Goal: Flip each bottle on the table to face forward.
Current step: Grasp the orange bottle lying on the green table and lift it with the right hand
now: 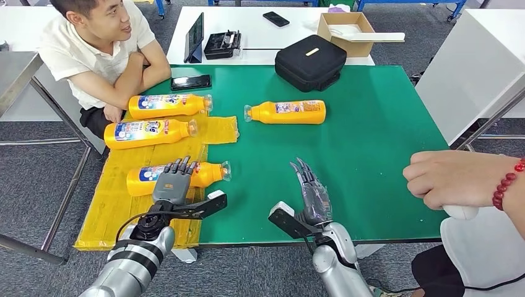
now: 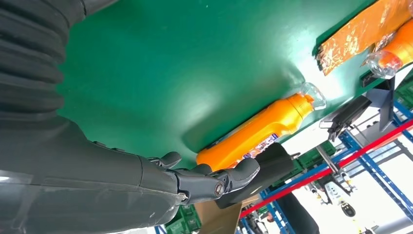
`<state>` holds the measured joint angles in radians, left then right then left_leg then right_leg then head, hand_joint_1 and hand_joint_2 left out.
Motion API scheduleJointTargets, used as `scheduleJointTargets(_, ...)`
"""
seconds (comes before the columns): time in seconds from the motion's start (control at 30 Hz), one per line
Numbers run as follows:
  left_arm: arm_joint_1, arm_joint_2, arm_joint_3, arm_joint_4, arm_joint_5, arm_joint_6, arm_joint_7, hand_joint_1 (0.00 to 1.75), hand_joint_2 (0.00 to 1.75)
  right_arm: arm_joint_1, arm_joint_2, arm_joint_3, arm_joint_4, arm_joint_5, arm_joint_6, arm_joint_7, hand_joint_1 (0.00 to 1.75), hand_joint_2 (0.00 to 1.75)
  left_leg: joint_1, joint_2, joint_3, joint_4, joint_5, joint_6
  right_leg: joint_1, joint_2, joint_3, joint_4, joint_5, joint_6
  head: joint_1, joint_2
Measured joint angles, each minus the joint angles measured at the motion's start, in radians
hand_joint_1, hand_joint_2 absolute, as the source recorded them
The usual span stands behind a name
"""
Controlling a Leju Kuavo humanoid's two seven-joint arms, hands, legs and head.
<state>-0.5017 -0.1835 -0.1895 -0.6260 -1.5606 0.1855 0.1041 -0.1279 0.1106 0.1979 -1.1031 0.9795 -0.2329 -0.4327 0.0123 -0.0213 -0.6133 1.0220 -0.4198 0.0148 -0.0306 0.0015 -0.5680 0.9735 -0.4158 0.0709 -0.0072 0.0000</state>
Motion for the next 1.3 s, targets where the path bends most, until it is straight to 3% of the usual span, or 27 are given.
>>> scheduleJointTargets(0.3,-0.056,-0.002,0.022,0.086,0.0,-0.055,-0.063,0.0,1.75,-0.039,-0.007,-0.003,0.063,-0.015,-0.014,-0.025,0.0,1.75,0.0,-0.002,0.007,0.0,0.0,0.0,0.0,-0.002,0.007,0.0,-0.001,-0.001,0.0,0.0)
scheduleJointTargets(0.57,-0.029,-0.016,0.024,0.064,0.0,0.056,-0.087,0.0,1.75,-0.035,-0.01,-0.008,0.075,-0.013,-0.019,-0.014,0.0,1.75,0.0,-0.002,0.007,0.0,0.0,0.0,0.0,-0.002,-0.001,0.0,-0.001,0.0,0.0,0.0)
scheduleJointTargets(1.03,0.174,-0.069,-0.024,-0.27,0.02,0.126,-0.187,0.0,1.75,0.02,-0.011,-0.028,0.033,0.024,-0.018,0.017,0.0,1.75,0.0,0.0,-0.016,0.001,0.003,0.0,0.0,-0.002,-0.016,0.0,0.004,0.0,0.0,0.0)
scheduleJointTargets(1.3,0.306,-0.077,-0.107,-0.565,0.184,0.177,-0.291,0.0,1.75,0.07,-0.011,-0.03,-0.038,0.044,-0.013,0.044,0.0,1.75,0.0,0.001,-0.021,0.001,0.002,0.0,0.0,-0.001,-0.022,0.0,0.003,0.0,0.0,0.0)
